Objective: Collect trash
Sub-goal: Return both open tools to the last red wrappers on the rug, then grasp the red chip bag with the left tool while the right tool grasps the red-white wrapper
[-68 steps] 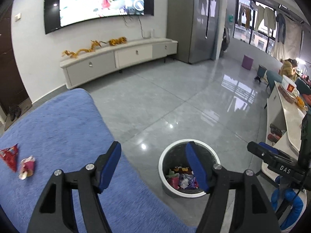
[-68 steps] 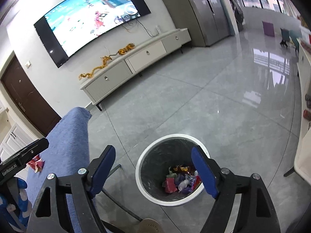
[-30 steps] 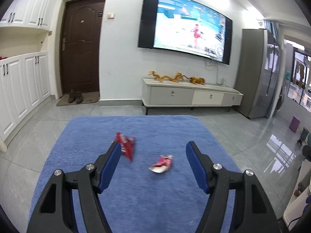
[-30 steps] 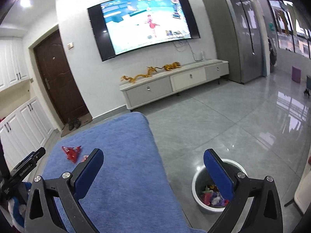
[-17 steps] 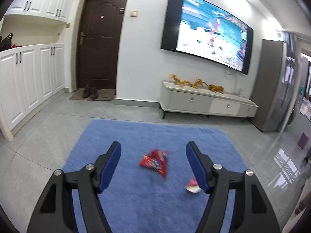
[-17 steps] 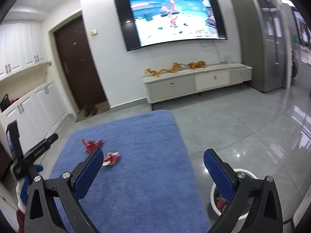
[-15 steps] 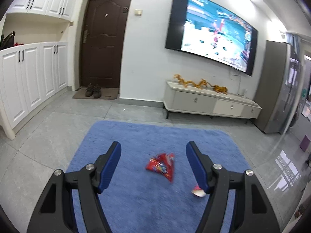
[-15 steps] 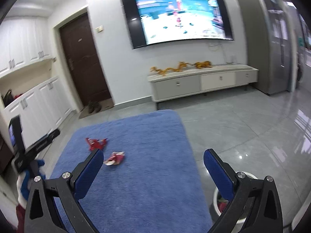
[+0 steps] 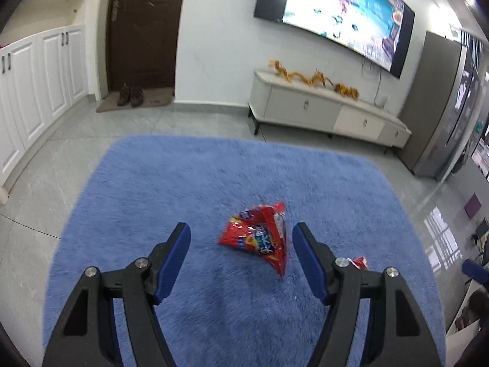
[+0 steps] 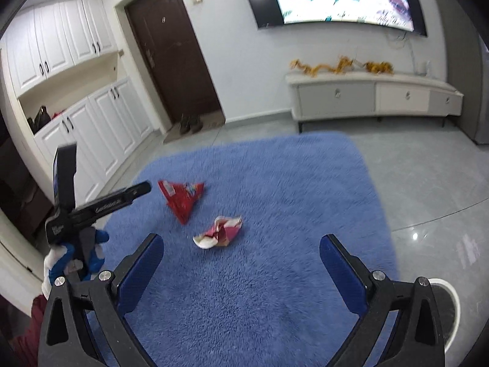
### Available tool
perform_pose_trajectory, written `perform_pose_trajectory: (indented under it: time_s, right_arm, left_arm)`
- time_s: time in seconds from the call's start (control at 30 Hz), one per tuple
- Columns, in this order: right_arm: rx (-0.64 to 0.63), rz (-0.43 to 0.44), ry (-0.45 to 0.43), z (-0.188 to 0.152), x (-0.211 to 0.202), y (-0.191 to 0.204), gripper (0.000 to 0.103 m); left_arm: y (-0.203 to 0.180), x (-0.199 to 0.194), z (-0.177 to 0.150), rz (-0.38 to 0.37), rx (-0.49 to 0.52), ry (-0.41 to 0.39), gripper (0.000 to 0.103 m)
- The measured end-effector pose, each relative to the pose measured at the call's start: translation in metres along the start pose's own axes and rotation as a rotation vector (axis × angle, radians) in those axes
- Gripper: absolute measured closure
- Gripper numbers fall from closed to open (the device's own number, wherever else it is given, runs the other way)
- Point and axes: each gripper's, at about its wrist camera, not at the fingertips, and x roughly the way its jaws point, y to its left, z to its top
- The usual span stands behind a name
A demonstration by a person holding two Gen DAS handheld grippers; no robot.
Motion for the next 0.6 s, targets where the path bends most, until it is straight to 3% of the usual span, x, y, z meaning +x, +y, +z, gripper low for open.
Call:
perform_pose_trajectory:
  time_s: [0.37,0.57,0.6]
  right_arm:
    - [-0.026,0.082,0.132,0.003,0.089,0.01,0.016]
    - [0.014,0.092,0.164,0.006,0.121,0.008,0.039]
    - [0.023,0.095,0.173,0.005,0.125,0.007,0.047]
  left_arm:
    - [-0.001,0.075,-0.003,0.004,-0.024,0.104,0.036]
    - [0.012,0.079,-0.007,-0.031,-0.084,0.104,0.048]
    - [0.011,0.078,-0.008,-0.032,-0.08,0.102,0.05]
